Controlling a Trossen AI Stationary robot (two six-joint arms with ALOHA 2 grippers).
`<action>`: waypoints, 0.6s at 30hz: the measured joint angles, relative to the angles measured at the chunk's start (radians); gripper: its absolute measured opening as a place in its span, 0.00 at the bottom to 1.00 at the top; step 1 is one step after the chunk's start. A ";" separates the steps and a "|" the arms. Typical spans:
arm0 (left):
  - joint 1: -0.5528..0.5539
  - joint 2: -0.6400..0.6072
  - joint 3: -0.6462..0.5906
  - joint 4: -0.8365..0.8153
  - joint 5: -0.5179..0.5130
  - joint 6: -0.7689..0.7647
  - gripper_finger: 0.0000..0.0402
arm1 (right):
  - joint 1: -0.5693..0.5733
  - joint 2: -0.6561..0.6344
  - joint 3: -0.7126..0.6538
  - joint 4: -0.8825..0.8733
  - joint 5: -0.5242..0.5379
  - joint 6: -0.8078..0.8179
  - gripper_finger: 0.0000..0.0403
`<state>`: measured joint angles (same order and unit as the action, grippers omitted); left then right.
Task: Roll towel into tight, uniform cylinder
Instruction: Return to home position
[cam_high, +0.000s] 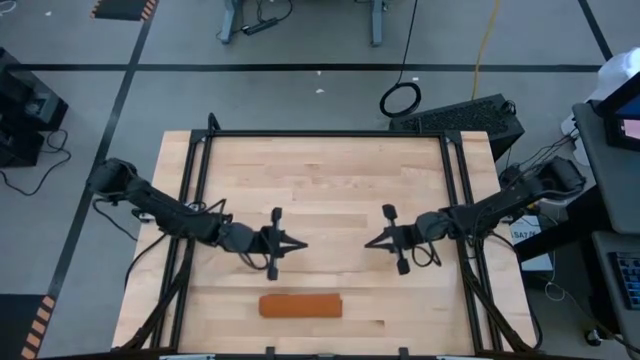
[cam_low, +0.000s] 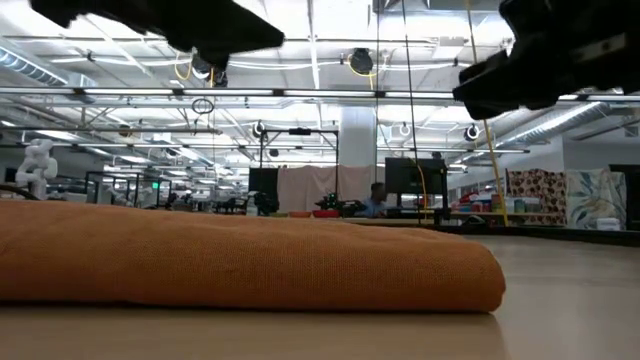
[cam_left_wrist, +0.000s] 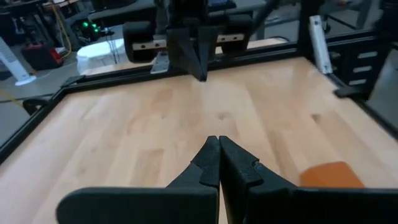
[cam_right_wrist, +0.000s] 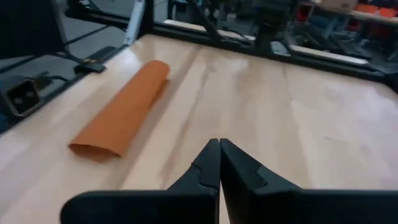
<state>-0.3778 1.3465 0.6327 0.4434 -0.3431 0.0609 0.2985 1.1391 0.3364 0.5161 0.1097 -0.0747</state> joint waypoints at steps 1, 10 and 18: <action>0.016 0.004 0.000 0.004 0.013 0.003 0.00 | -0.012 -0.015 -0.014 0.004 -0.006 -0.008 0.00; 0.136 0.016 0.000 0.020 0.103 0.007 0.00 | -0.124 -0.051 -0.190 0.250 -0.042 -0.048 0.00; 0.143 0.016 -0.066 0.082 0.106 0.013 0.00 | -0.206 -0.051 -0.288 0.332 -0.179 0.012 0.00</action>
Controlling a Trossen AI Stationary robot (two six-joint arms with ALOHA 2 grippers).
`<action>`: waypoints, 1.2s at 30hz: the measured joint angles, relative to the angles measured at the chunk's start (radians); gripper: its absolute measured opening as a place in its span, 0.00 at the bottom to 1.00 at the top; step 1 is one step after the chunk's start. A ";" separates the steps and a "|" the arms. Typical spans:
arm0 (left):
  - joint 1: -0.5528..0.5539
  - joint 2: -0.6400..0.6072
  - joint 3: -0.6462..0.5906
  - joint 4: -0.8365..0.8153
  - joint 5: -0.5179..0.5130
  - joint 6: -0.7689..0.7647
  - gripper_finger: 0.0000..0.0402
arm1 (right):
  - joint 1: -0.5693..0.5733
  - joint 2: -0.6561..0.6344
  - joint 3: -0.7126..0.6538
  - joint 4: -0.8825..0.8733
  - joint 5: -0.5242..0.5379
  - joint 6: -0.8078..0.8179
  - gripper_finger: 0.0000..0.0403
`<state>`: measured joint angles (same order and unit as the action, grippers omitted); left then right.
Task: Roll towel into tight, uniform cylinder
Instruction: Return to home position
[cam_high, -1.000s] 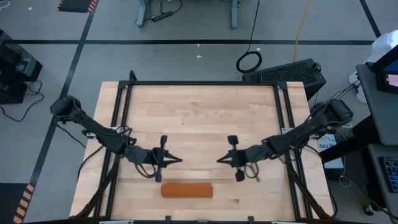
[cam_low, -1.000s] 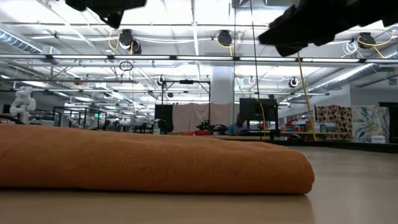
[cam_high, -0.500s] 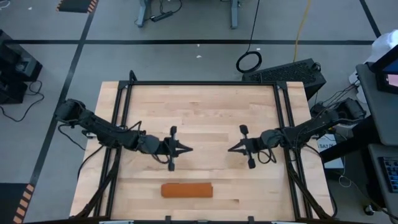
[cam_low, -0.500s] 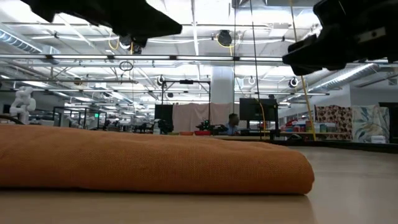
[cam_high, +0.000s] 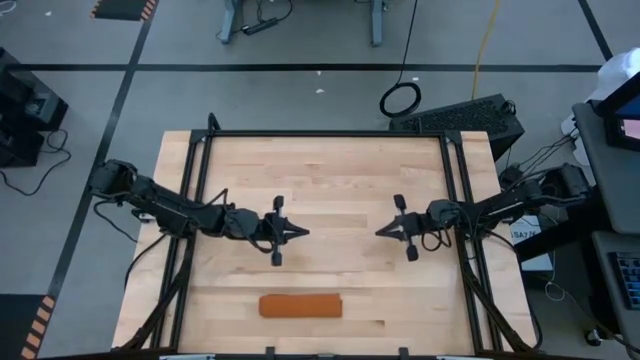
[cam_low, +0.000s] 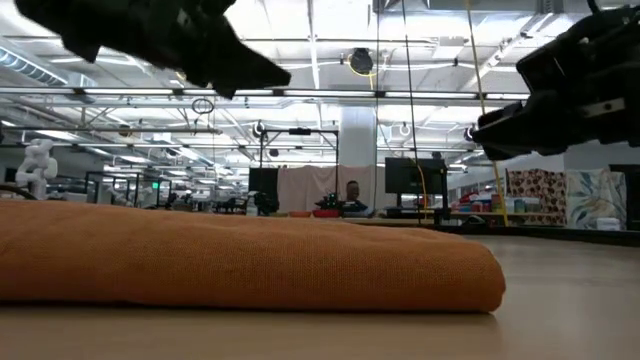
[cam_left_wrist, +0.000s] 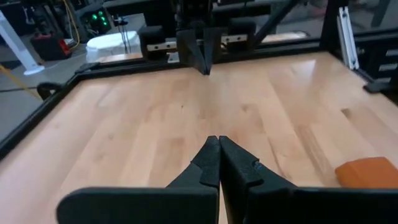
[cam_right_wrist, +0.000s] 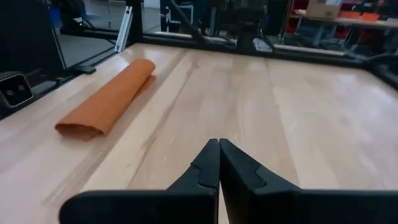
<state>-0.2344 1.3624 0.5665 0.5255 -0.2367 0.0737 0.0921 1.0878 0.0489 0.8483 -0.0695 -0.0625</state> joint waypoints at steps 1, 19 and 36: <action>0.000 0.000 -0.023 0.035 0.000 -0.010 0.00 | -0.005 0.000 -0.009 0.003 -0.010 0.004 0.00; 0.077 -0.011 -0.201 0.175 -0.034 -0.094 0.00 | -0.008 -0.002 -0.035 -0.014 0.017 0.037 0.00; 0.078 -0.300 -0.391 0.173 -0.083 -0.119 0.00 | -0.008 -0.059 -0.035 0.017 0.072 -0.019 0.00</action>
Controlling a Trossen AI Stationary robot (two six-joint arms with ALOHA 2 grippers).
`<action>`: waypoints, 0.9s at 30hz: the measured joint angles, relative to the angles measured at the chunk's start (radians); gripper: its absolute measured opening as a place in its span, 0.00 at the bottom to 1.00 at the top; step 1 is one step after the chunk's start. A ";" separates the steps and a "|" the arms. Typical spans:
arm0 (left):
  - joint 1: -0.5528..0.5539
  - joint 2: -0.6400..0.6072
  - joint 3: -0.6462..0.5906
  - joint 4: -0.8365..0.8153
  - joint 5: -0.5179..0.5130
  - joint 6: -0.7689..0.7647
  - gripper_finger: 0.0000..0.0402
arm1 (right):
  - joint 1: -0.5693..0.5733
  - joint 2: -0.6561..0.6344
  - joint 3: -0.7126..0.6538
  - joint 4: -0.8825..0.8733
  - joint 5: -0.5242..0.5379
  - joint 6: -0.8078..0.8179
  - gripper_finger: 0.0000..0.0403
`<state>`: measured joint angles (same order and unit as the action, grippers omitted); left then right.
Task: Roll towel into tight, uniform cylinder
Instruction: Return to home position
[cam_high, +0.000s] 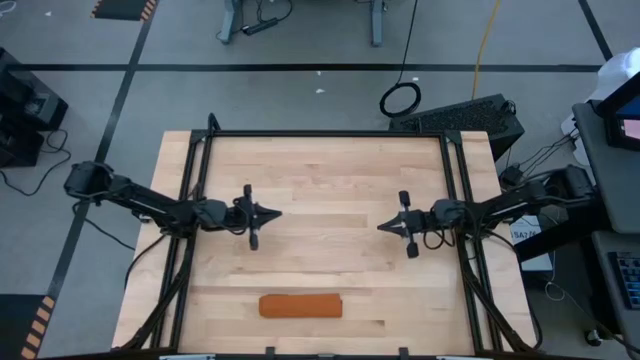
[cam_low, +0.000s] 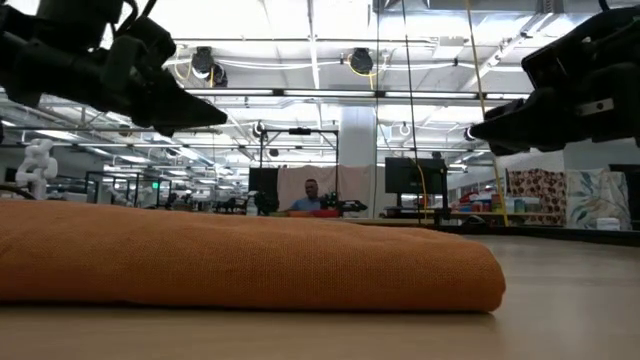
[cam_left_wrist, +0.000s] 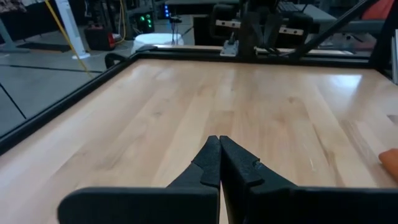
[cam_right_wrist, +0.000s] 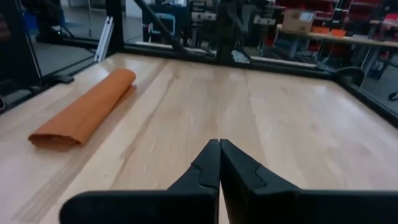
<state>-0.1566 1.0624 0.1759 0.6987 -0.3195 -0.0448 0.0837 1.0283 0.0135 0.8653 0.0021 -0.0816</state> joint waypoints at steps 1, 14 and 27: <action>0.000 -0.011 -0.008 -0.001 0.000 0.000 0.00 | 0.000 -0.011 0.000 -0.003 0.000 -0.001 0.00; 0.003 -0.192 -0.117 0.014 -0.008 0.089 0.00 | 0.000 -0.249 0.000 -0.253 -0.001 -0.012 0.00; 0.202 -0.315 -0.159 0.018 0.230 0.130 0.00 | 0.002 -0.365 0.000 -0.333 -0.006 -0.039 0.00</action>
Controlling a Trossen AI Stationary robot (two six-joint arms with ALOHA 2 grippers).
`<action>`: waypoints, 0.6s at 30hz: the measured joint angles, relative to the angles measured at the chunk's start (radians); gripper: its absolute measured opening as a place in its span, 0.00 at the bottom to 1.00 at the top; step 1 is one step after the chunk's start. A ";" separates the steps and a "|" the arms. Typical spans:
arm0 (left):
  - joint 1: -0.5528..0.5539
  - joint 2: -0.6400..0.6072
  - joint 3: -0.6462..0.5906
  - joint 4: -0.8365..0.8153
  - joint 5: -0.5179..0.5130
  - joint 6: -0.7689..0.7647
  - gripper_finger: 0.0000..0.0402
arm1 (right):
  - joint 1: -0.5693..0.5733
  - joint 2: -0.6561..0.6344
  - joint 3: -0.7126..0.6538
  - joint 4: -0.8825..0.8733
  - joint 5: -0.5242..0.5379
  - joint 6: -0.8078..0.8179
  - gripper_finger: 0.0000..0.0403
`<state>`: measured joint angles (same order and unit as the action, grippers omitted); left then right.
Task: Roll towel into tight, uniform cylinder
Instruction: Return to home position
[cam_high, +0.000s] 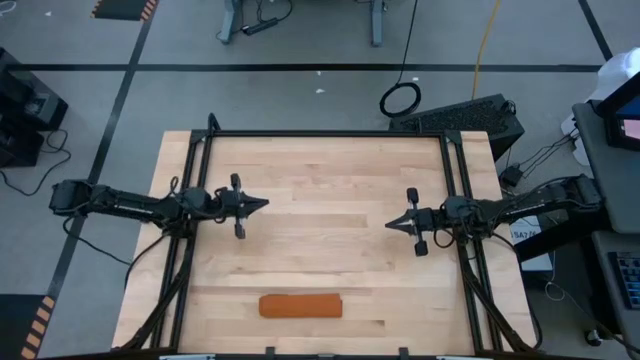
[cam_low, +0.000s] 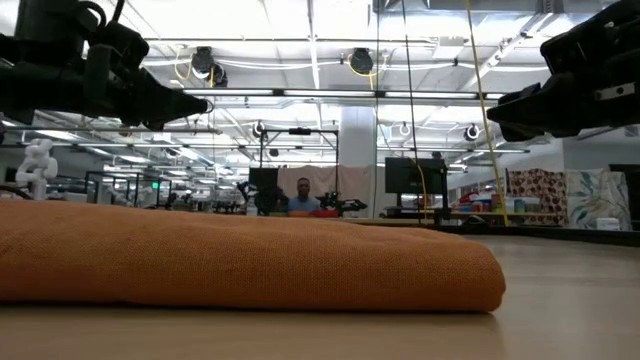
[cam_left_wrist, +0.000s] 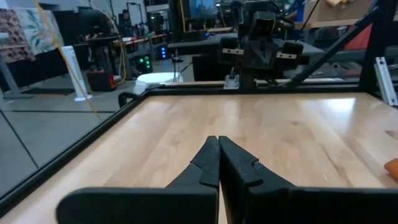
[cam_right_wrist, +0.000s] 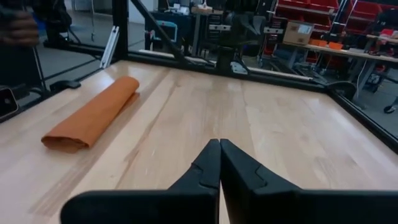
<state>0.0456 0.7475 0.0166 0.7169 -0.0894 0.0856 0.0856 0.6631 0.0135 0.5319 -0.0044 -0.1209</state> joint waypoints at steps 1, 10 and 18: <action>0.015 -0.005 0.000 -0.005 0.021 0.000 0.00 | 0.000 -0.005 0.000 -0.003 0.000 0.006 0.00; 0.061 -0.090 -0.010 -0.120 0.070 -0.042 0.00 | 0.000 -0.086 0.000 -0.093 0.003 0.013 0.00; 0.058 -0.192 -0.010 -0.216 0.090 -0.030 0.00 | 0.000 -0.176 0.000 -0.162 0.003 0.008 0.00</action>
<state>0.1040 0.5550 0.0071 0.5005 0.0002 0.0557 0.0856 0.4871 0.0139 0.3700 -0.0013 -0.1130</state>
